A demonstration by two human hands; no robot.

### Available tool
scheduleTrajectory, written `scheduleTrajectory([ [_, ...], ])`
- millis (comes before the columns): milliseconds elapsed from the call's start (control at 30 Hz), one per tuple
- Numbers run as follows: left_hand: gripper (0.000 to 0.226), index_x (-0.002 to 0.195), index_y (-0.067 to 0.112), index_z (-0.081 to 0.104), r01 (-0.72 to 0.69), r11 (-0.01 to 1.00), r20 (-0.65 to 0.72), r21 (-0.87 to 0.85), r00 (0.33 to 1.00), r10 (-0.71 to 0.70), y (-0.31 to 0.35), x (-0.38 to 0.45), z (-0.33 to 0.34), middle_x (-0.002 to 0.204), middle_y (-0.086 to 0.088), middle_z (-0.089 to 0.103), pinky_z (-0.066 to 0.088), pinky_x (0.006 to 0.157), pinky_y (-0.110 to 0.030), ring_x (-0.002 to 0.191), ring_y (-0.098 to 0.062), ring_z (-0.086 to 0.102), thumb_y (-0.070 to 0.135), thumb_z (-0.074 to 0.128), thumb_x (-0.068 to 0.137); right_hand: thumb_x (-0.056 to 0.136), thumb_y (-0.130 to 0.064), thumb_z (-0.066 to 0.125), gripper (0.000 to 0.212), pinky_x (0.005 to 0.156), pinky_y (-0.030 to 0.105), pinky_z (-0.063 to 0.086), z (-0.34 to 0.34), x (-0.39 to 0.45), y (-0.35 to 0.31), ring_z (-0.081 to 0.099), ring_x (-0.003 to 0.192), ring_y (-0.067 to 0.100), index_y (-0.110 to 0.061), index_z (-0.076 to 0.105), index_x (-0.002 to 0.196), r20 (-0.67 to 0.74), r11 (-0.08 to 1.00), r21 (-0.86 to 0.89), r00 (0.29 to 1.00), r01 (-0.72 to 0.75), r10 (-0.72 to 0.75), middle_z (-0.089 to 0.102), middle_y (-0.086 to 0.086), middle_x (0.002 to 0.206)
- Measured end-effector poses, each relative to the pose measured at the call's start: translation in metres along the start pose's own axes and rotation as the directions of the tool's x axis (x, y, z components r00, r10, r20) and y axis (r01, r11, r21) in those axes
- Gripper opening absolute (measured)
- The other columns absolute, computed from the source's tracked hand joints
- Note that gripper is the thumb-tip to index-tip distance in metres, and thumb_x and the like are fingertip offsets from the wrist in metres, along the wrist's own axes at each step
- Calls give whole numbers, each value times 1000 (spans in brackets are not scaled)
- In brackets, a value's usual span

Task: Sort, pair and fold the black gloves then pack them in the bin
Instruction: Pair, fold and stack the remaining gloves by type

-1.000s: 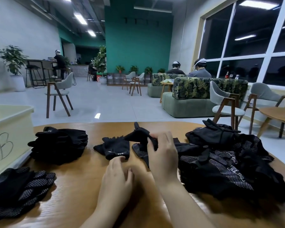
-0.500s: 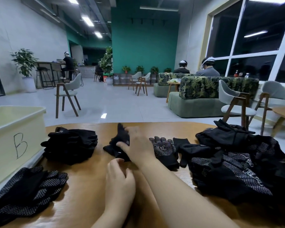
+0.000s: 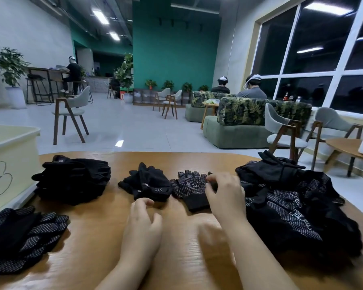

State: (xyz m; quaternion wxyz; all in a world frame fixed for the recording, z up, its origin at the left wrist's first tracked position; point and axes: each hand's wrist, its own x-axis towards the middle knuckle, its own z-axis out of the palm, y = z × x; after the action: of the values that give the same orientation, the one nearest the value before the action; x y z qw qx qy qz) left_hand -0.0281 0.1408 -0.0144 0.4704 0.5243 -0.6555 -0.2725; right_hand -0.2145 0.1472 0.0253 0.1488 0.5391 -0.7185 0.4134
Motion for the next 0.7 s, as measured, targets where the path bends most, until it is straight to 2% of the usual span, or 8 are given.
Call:
scheduleTrajectory([
  [67, 24, 108, 24, 44, -5, 1000, 6, 1, 1000, 5, 0, 0, 0, 110, 6, 43, 33, 84, -25, 99, -7, 42, 11, 50, 89, 84, -20, 62, 21, 92, 38, 37, -2, 2, 16, 45, 115, 24, -22, 66, 105, 12, 988, -112, 994, -106, 108, 59, 0, 116],
  [200, 24, 105, 25, 45, -7, 1000, 22, 5, 1000, 7, 1, 1, 1, 109, 5, 46, 36, 83, -28, 97, -9, 45, 9, 50, 88, 91, -31, 53, 45, 103, 36, 31, 6, 6, 36, 35, 129, 23, -22, 43, 134, 184, 927, -240, 924, -290, 336, 41, 2, 141],
  [300, 23, 105, 25, 45, -1, 1000, 31, 19, 1000, 1, 1, 0, 0, 109, 7, 45, 36, 82, -28, 97, -8, 45, 10, 50, 88, 92, -39, 53, 47, 100, 36, 34, 16, 12, 38, 39, 127, 26, -18, 42, 133, 221, 867, -369, 874, -336, 433, 42, 6, 138],
  [400, 23, 104, 25, 46, -5, 1000, 31, 12, 1000, 5, 0, 0, 1, 110, 6, 47, 38, 84, -30, 99, -9, 46, 10, 50, 88, 95, -30, 48, 30, 95, 36, 38, 18, 19, 40, 47, 118, 28, -17, 51, 122, 192, 836, -408, 860, -368, 473, 43, 9, 132],
  [467, 23, 105, 24, 46, -5, 1000, 34, 14, 999, 5, 0, 1, 1, 110, 6, 47, 38, 84, -30, 99, -10, 47, 10, 50, 88, 95, -21, 44, 24, 87, 35, 42, 17, 19, 43, 55, 104, 30, -17, 56, 115, 177, 857, -333, 867, -393, 466, 45, 9, 124],
  [567, 23, 104, 24, 46, -15, 1000, 32, 17, 999, 15, -1, 1, 1, 109, 6, 48, 39, 84, -30, 98, -10, 48, 10, 51, 88, 94, -17, 48, 20, 73, 32, 43, 12, 15, 44, 58, 89, 31, -13, 61, 108, 64, 906, -77, 905, -415, 420, 47, 8, 119],
  [633, 23, 104, 24, 46, -20, 1000, 34, 17, 999, 19, -2, 1, 1, 108, 6, 48, 39, 84, -30, 98, -10, 48, 10, 51, 87, 92, -13, 52, 18, 74, 34, 44, 7, 14, 43, 58, 90, 32, -6, 62, 105, -60, 934, 74, 934, -348, 353, 49, 10, 117],
  [700, 23, 103, 25, 46, -25, 1000, 36, 16, 999, 24, -2, 0, 1, 108, 7, 49, 40, 84, -31, 95, -9, 49, 10, 52, 87, 90, -9, 55, 16, 80, 33, 43, 4, 15, 41, 57, 95, 30, 0, 61, 103, -160, 952, 175, 947, -250, 278, 51, 12, 116],
])
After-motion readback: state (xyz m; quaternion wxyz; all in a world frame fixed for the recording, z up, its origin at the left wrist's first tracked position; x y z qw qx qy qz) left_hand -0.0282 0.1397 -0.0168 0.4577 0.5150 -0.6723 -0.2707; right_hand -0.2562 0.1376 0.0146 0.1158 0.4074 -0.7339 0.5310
